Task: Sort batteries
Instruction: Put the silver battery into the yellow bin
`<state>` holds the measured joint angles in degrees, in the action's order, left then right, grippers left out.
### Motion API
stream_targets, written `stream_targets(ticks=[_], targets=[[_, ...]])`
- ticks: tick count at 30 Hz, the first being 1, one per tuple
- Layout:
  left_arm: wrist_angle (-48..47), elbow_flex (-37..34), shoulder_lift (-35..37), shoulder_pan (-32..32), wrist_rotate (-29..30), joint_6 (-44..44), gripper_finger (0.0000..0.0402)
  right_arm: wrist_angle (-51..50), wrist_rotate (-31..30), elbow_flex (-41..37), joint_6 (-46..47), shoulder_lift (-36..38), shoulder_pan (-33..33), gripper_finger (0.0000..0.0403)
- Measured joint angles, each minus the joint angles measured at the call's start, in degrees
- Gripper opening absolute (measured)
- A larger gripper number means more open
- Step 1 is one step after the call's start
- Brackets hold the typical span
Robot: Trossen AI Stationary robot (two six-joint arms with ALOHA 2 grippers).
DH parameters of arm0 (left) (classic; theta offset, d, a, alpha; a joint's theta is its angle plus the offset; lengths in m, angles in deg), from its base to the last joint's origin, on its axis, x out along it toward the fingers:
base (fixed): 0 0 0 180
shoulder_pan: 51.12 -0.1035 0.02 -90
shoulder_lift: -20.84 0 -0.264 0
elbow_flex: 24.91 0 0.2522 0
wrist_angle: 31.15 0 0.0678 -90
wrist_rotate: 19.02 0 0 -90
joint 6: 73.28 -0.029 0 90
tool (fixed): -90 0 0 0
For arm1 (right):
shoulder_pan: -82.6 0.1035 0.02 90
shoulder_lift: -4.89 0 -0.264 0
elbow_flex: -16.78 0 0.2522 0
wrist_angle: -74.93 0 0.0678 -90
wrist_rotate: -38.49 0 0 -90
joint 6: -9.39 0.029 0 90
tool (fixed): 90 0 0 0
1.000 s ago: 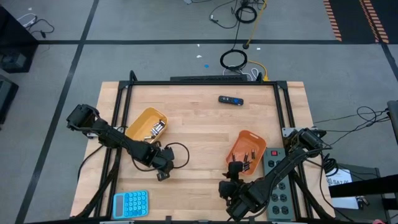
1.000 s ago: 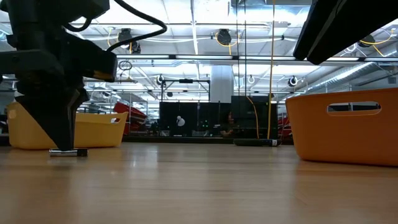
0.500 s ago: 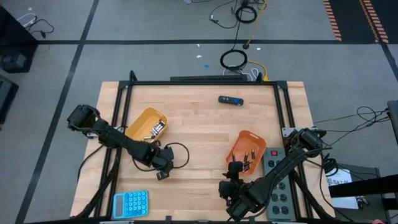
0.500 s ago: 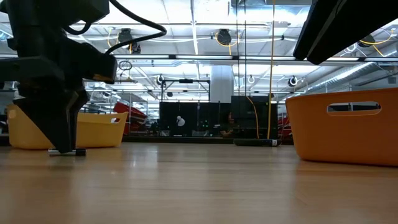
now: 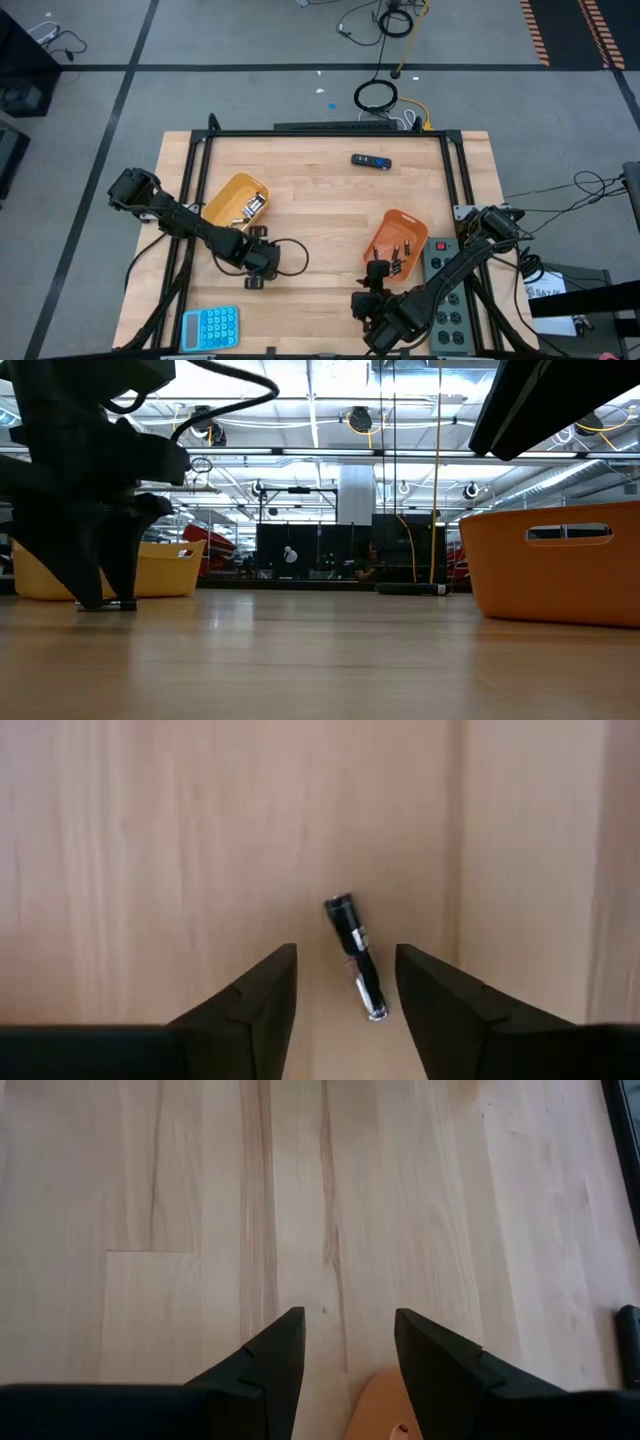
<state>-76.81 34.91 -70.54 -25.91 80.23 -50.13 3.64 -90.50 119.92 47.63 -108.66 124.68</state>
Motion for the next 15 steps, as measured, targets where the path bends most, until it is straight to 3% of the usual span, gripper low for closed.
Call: stream_targets(ticks=[10,15], targets=[[2.1,0.0,0.0,0.8,-1.0,-20.4,0.0180,0.4,0.0,0.0,0.0,0.0,0.0,0.0148],[2.1,0.0,0.0,1.2,-1.3,-24.0,0.0180,2.8,0.1,0.0,-2.3,0.0,-0.1,0.0148]])
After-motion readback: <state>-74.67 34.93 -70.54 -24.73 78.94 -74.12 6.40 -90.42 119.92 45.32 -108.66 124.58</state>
